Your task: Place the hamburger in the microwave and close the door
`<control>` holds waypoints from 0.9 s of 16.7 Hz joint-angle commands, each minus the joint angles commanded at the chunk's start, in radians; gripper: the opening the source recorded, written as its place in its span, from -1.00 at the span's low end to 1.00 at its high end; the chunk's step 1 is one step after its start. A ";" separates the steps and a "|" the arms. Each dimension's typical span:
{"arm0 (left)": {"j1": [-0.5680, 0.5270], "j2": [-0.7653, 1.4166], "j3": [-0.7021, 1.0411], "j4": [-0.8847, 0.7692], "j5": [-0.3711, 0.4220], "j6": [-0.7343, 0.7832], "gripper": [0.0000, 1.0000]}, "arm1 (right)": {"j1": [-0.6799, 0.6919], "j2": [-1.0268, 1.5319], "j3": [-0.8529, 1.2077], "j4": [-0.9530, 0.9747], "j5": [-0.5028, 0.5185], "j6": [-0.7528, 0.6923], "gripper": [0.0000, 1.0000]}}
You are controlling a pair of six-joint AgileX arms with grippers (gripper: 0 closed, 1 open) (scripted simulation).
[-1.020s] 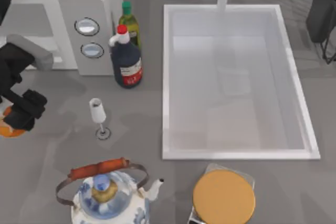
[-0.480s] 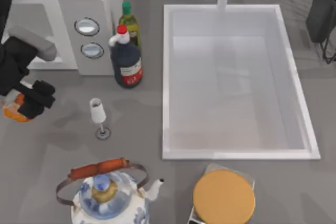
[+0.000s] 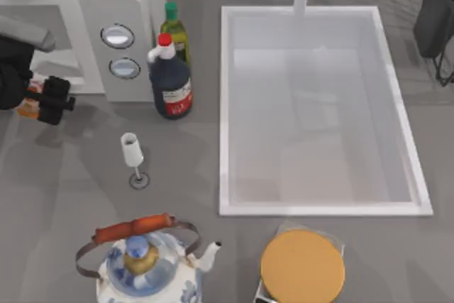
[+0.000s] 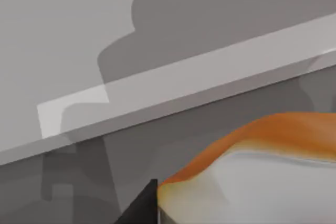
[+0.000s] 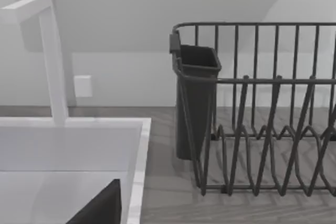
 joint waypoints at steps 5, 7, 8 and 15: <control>0.093 0.090 -0.119 0.493 0.069 -0.107 -1.00 | 0.000 0.000 0.000 0.000 0.000 0.000 1.00; 0.130 0.123 -0.163 0.672 0.097 -0.146 -1.00 | 0.000 0.000 0.000 0.000 0.000 0.000 1.00; 0.147 0.138 -0.184 0.749 0.110 -0.163 -1.00 | 0.000 0.000 0.000 0.000 0.000 0.000 1.00; 0.211 0.190 -0.261 1.017 0.160 -0.231 -1.00 | 0.000 0.000 0.000 0.000 0.000 0.000 1.00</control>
